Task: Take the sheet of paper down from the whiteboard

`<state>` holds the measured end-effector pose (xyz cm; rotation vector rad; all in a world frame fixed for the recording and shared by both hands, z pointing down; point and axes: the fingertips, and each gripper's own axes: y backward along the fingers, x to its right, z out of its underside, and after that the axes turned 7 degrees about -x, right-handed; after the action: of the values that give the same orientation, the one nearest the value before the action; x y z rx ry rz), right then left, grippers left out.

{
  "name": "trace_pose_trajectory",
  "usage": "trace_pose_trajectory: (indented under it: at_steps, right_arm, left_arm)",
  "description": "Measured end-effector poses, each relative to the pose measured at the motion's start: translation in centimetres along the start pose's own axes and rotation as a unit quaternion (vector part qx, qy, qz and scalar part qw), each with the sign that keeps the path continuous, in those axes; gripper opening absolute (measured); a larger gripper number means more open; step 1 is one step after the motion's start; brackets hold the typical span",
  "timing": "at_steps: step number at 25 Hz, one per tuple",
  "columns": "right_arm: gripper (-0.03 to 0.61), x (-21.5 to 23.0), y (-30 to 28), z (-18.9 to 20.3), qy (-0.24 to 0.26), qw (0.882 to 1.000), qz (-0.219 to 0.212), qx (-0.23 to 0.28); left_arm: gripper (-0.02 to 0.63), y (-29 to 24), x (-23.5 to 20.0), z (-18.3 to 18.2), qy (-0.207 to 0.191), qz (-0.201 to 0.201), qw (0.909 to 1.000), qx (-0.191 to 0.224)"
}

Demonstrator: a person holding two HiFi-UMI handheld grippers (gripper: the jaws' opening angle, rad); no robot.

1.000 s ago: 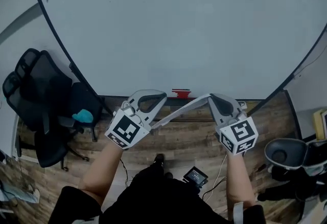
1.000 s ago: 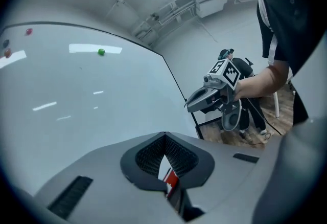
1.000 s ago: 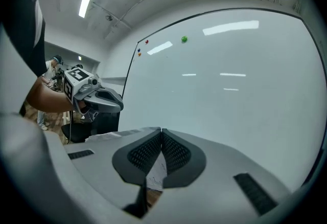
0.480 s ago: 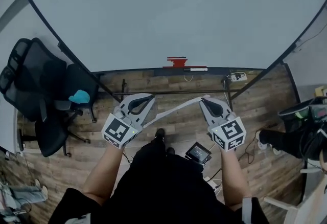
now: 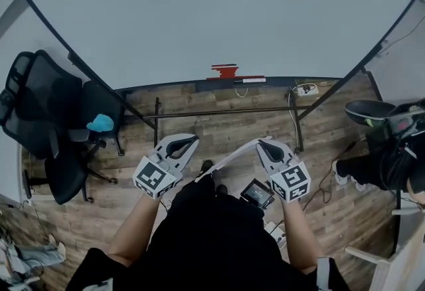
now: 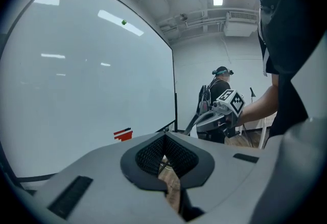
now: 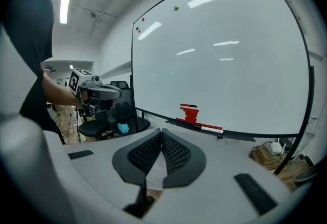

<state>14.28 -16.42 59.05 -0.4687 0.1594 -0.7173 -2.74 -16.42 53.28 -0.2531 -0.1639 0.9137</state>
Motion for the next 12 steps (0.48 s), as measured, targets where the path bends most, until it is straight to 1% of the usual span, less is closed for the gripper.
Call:
trace_pose_trajectory:
  at_steps: [7, 12]
  right_arm:
    - [0.018, -0.9, -0.7, -0.1, -0.004, 1.000, -0.002, 0.004]
    - [0.018, -1.1, -0.9, -0.6, -0.003, 1.000, -0.003, 0.005]
  left_arm:
    - [0.011, -0.3, 1.7, 0.2, 0.015, 0.037, 0.9992, 0.002]
    - [0.011, -0.1, 1.8, 0.2, 0.015, 0.045, 0.9989, 0.002]
